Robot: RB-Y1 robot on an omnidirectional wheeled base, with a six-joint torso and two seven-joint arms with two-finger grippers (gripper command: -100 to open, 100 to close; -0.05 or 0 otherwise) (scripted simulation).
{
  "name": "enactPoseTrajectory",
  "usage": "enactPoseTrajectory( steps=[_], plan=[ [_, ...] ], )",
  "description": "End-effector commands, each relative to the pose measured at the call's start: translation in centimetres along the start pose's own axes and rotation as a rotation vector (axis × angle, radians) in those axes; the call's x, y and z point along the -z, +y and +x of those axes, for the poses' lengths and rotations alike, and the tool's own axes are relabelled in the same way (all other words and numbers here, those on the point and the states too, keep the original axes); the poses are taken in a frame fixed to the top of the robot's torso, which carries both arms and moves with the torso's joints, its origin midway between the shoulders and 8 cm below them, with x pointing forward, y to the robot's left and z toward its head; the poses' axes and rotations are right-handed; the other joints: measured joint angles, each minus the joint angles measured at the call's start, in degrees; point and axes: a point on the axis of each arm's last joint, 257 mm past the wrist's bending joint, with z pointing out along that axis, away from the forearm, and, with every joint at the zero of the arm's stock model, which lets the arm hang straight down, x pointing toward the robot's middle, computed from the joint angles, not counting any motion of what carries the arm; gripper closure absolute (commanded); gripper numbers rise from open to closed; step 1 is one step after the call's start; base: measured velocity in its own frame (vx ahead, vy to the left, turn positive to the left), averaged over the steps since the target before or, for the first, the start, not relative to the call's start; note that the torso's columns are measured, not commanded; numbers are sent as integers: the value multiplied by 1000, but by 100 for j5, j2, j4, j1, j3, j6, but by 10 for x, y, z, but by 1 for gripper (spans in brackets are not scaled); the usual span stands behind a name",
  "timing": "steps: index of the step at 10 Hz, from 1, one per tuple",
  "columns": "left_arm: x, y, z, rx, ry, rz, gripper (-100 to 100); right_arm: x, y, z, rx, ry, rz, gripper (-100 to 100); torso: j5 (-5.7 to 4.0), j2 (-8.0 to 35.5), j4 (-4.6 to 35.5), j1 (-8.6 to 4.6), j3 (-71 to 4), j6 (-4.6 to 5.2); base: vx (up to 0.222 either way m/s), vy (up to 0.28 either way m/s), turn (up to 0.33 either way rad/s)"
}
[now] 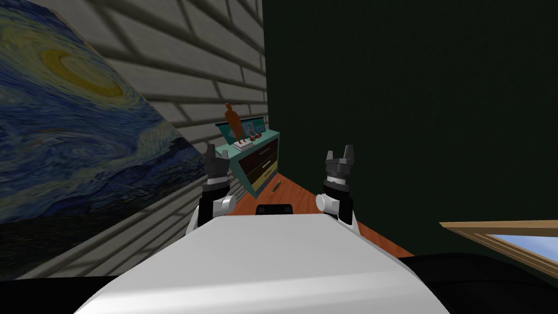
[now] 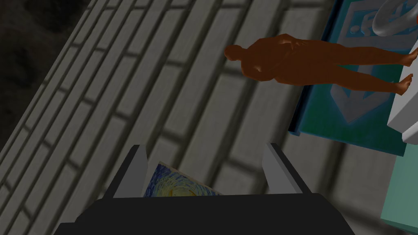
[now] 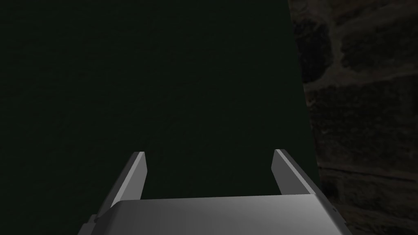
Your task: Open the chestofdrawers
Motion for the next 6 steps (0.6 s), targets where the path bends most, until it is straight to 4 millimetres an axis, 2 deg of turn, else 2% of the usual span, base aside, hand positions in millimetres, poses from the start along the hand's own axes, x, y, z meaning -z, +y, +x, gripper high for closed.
enactPoseTrajectory(
  steps=[1,6],
  plan=[
    [0,0,0,0,0,0,0,0,0,0,0,0,0,0,0,232,235,0,-467,0,0,0,0],
    [0,0,0,0,0,0,0,0,0,0,0,0,0,0,0,2269,2268,0,-4536,0,0,0,0]
  ],
)
